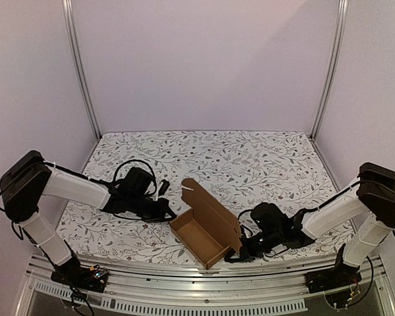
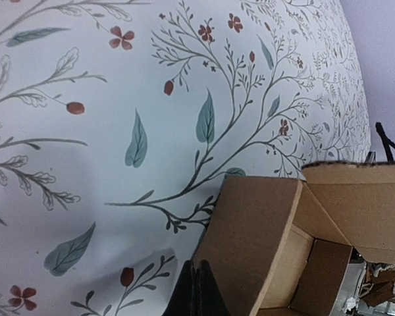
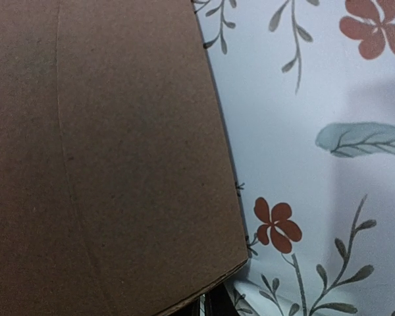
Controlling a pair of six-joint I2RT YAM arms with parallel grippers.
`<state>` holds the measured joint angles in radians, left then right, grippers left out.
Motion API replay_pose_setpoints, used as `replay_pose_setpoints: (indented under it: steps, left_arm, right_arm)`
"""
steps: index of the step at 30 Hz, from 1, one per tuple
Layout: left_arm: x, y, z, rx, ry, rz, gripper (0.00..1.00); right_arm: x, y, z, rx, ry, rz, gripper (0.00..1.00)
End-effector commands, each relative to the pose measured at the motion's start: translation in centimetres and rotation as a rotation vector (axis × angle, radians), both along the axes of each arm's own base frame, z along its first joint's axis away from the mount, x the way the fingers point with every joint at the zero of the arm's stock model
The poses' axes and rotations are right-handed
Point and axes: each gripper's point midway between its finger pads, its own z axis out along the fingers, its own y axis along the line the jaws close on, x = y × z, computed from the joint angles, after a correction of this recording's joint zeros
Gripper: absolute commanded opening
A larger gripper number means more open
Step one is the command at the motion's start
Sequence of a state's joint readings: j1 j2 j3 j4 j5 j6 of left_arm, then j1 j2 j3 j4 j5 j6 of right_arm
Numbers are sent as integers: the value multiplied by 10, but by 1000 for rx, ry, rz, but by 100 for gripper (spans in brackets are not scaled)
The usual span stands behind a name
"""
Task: Fold the paper box
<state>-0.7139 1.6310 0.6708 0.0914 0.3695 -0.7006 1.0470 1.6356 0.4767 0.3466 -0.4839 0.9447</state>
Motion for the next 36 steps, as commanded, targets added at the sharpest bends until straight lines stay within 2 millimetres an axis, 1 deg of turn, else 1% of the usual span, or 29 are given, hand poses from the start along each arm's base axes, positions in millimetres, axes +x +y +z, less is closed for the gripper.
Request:
replay_pose_setpoints:
  steps: [1,10,13,18,20,23,25,27,29,33,36]
  left_arm:
    - [-4,5,-8,-9,27,8,0]
    - [-15,19,-12,14,35,37,0]
    - [-17,24,-12,22,33,46,0]
    - [-19,34,-8,29,20,89,0]
    - [-21,40,-7,35,14,111,0]
    - [-23,47,-6,43,8,133,0]
    - [-24,49,-6,45,6,138,0]
    - [-25,50,-7,46,9,143,0]
    - [-25,50,-9,42,15,146,0]
    - [-27,52,-15,44,31,161,0]
    - [-27,57,-18,67,34,182,0]
  right_arm:
    - [3,-5,-16,-51,6,-47,4]
    - [26,4,-22,-75,-42,-127,5]
    - [35,5,-26,-93,-57,-150,6]
    - [58,-5,-35,-132,-83,-227,6]
    - [69,-8,-35,-138,-101,-260,5]
    - [85,-7,-30,-132,-129,-298,6]
    - [96,-1,-25,-120,-145,-313,6]
    - [105,0,-25,-122,-161,-327,7]
    - [113,-3,-28,-132,-173,-339,8]
    - [131,-16,-32,-149,-184,-368,8]
    - [137,-22,-29,-147,-185,-366,8]
